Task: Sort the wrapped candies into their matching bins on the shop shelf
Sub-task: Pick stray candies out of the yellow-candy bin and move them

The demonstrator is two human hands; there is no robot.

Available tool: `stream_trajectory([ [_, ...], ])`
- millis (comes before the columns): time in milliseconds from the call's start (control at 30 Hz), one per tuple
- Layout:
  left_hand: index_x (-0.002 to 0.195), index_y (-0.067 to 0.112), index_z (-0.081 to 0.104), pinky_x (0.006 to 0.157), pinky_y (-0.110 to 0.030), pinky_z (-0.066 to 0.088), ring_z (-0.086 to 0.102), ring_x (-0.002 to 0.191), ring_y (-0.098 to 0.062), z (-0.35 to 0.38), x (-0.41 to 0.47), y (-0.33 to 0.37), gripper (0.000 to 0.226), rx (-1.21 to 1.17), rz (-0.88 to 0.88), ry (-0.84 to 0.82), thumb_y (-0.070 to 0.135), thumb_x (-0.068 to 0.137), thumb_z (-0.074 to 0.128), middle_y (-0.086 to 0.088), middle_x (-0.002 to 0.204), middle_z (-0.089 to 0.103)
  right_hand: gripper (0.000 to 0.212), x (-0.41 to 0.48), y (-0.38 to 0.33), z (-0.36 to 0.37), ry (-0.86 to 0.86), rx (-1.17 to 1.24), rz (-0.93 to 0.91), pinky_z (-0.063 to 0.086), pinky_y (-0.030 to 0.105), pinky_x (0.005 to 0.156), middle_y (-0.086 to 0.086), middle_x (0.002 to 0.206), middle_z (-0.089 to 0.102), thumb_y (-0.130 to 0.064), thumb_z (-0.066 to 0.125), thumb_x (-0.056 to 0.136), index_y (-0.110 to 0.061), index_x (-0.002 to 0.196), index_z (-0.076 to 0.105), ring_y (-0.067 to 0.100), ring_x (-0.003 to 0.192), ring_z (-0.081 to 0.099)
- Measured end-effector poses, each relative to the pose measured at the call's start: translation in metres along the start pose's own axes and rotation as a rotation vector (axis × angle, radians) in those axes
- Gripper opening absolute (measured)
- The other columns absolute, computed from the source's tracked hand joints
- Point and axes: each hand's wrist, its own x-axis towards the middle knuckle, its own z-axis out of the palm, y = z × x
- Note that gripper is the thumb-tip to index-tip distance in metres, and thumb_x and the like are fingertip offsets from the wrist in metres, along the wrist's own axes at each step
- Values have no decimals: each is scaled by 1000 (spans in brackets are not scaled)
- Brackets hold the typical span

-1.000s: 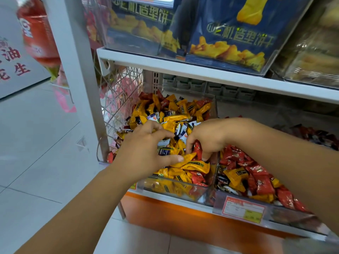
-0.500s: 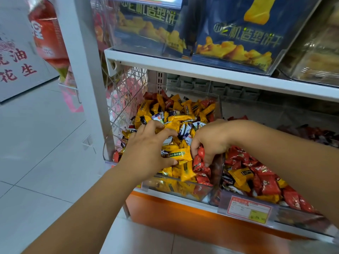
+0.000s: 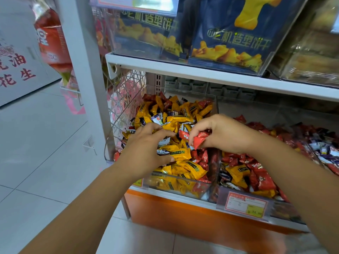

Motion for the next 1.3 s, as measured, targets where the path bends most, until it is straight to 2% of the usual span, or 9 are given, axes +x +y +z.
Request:
stream_trajectory([
  [200, 135, 43, 48, 106, -42, 31, 33, 131, -18, 1, 0, 3, 65, 23, 4, 13, 45, 76, 77, 7, 141, 38, 26, -35, 17, -5, 447, 191, -33, 47, 15, 85, -17, 93, 69, -7, 76, 77, -32, 81, 74, -1, 90, 63],
  [333, 134, 41, 51, 105, -44, 34, 35, 129, -21, 2, 3, 4, 65, 44, 13, 26, 43, 75, 79, 5, 141, 40, 23, -54, 47, -11, 604, 107, 152, 40, 4, 70, -18, 93, 68, -12, 76, 80, -34, 81, 69, -10, 80, 59],
  [467, 131, 37, 56, 102, -42, 34, 37, 125, -25, 5, 3, 3, 65, 24, 24, 49, 41, 72, 82, 2, 139, 44, 41, -72, 71, -16, 320, -159, 446, 41, 27, 93, -1, 132, 55, -36, 74, 81, -50, 116, 58, 14, 117, 51],
  [567, 126, 38, 60, 101, -47, 36, 37, 123, -25, 6, 1, 6, 60, 18, 81, 120, 58, 70, 69, 4, 136, 48, 53, -74, 57, -17, 258, -277, 438, 30, 41, 113, 6, 149, 38, -40, 69, 85, -54, 131, 47, 27, 138, 31],
  [667, 117, 45, 63, 100, -41, 25, 30, 126, -15, 5, -6, 21, 53, -32, 184, 113, 70, 74, 46, 16, 136, 46, 28, -62, 20, -18, 383, -206, 84, 38, 21, 102, -11, 125, 59, -27, 63, 91, -40, 115, 66, 5, 119, 51],
  [833, 103, 52, 69, 104, -35, 8, 25, 129, -6, 25, -13, 35, 52, 39, 293, -19, 79, 76, 34, 21, 129, 51, 22, -10, -10, -8, -155, -365, -37, 34, 2, 69, -23, 99, 64, -20, 65, 91, -33, 107, 71, -10, 84, 54],
  [967, 84, 47, 72, 104, -39, 10, 26, 131, -7, 15, -5, 8, 39, 46, 192, -10, 72, 71, 46, 25, 130, 49, 47, 20, -12, -3, -489, -581, 75, 36, 21, 76, -11, 128, 58, -25, 71, 86, -36, 130, 56, 6, 102, 50],
  [1100, 84, 46, 73, 108, -44, 11, 25, 134, -10, 7, -4, -6, 23, 54, 162, -18, 63, 72, 63, 28, 135, 46, 64, 30, -14, 4, -635, -738, 67, 34, 25, 73, -11, 125, 52, -41, 75, 80, -41, 136, 46, 12, 105, 47],
  [1300, 89, 45, 73, 108, -40, 9, 22, 134, -7, 5, -3, -6, 17, 29, 148, -21, 53, 74, 73, 29, 136, 45, 35, 32, -10, 13, -642, -717, -8, 41, 29, 71, -15, 106, 55, -42, 75, 78, -42, 108, 58, 11, 94, 51],
])
